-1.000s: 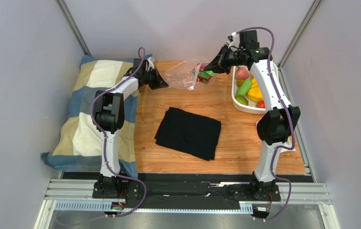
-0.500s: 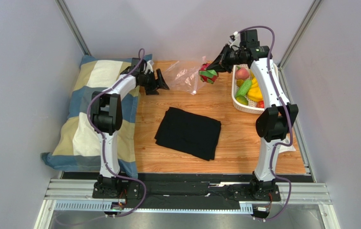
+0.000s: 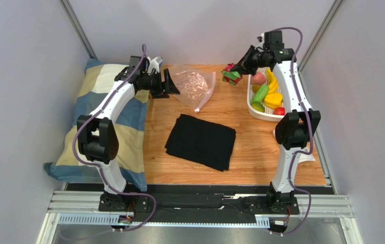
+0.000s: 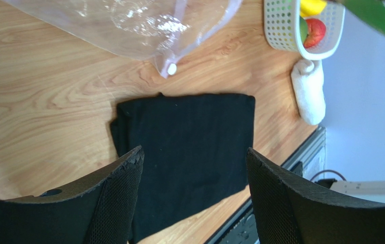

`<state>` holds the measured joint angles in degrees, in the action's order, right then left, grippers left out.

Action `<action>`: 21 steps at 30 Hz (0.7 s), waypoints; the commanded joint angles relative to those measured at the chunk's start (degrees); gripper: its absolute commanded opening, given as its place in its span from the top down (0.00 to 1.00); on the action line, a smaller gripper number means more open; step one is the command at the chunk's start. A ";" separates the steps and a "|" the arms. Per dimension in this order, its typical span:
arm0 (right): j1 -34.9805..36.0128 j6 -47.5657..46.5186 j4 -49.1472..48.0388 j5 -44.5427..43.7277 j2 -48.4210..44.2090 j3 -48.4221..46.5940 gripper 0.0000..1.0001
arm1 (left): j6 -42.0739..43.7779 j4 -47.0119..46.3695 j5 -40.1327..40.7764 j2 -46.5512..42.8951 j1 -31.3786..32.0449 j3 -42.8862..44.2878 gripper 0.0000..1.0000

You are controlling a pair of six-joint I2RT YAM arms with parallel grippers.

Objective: Open the zip-top bag and remove the fake food

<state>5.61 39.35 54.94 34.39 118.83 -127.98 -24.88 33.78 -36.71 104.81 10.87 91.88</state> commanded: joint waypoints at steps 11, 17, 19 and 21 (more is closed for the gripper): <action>-16.59 -13.95 -3.70 -8.31 -5.36 6.23 1.00 | 3.61 2.70 -1.35 -11.56 12.76 -3.02 0.20; -19.93 -21.22 -5.37 -2.84 -7.20 16.70 1.00 | 3.79 -0.21 -4.42 -14.72 14.53 -5.92 0.18; -20.81 -23.35 -3.79 -3.28 -7.47 18.99 1.00 | 4.31 -0.21 -4.69 -15.95 14.61 -6.01 0.18; -21.34 -24.59 -2.91 -5.21 -8.34 22.75 1.00 | 4.32 -0.21 -4.51 -16.83 14.88 -6.27 0.18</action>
<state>-14.11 21.08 53.28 28.84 115.24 -109.51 -22.41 35.35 -40.03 91.94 25.74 85.84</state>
